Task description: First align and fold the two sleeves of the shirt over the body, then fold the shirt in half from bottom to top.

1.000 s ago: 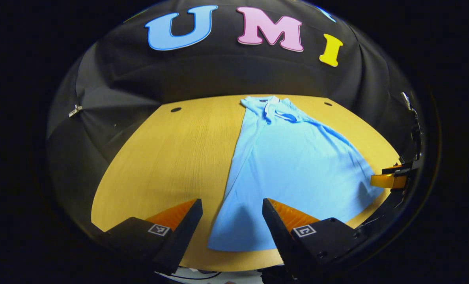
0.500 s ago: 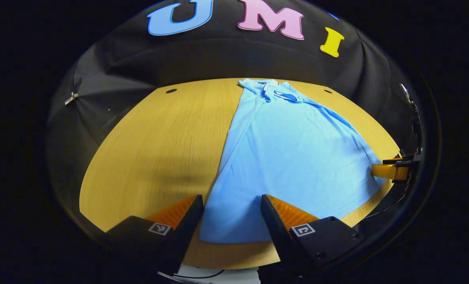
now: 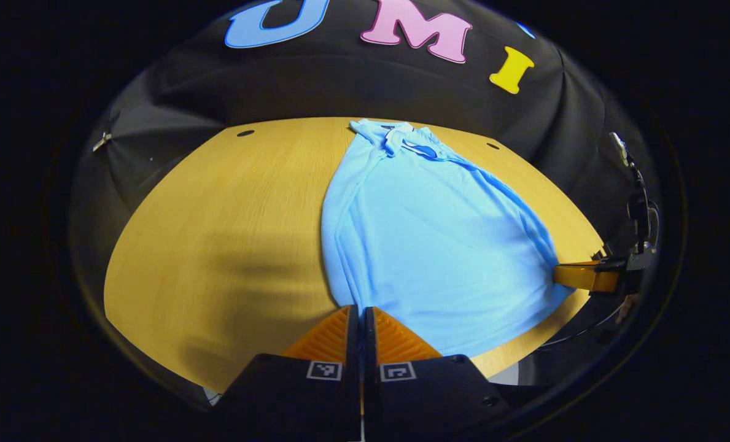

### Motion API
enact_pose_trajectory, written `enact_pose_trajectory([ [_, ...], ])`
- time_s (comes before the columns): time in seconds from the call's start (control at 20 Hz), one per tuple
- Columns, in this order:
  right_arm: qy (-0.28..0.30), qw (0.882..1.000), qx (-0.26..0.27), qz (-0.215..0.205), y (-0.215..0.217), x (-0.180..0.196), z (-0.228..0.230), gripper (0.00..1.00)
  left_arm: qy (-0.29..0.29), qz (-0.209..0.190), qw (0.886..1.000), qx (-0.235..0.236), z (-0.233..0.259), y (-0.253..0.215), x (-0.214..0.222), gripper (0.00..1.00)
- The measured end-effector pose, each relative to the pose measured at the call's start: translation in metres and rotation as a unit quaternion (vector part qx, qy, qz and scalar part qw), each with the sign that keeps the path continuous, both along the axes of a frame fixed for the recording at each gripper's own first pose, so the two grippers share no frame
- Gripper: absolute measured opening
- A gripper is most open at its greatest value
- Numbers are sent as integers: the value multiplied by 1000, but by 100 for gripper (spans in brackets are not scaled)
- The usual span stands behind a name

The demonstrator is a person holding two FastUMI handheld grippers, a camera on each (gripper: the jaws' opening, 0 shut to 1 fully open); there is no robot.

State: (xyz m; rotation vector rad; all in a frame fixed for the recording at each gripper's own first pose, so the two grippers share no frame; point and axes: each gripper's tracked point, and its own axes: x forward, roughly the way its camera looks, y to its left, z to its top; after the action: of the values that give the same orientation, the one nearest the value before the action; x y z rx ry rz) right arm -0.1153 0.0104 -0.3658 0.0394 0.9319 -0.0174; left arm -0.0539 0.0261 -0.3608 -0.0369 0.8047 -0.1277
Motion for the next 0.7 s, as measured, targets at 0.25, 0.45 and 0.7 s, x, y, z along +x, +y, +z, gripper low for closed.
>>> enact_pose_trajectory([
  [0.25, 10, 999, 34, -8, -3, 0, 1, 5, 14, 21, 999, -21, 1, -8, -5, 6],
  [0.45, 1, 999, 29, 20, -12, 8, 12, 5, 22, 32, 999, -2, 10, -10, -7, 6],
  [0.7, -35, 998, 54, 23, -16, 42, 56, 0, 5, 52, 998, -22, 51, -18, 5, 6],
])
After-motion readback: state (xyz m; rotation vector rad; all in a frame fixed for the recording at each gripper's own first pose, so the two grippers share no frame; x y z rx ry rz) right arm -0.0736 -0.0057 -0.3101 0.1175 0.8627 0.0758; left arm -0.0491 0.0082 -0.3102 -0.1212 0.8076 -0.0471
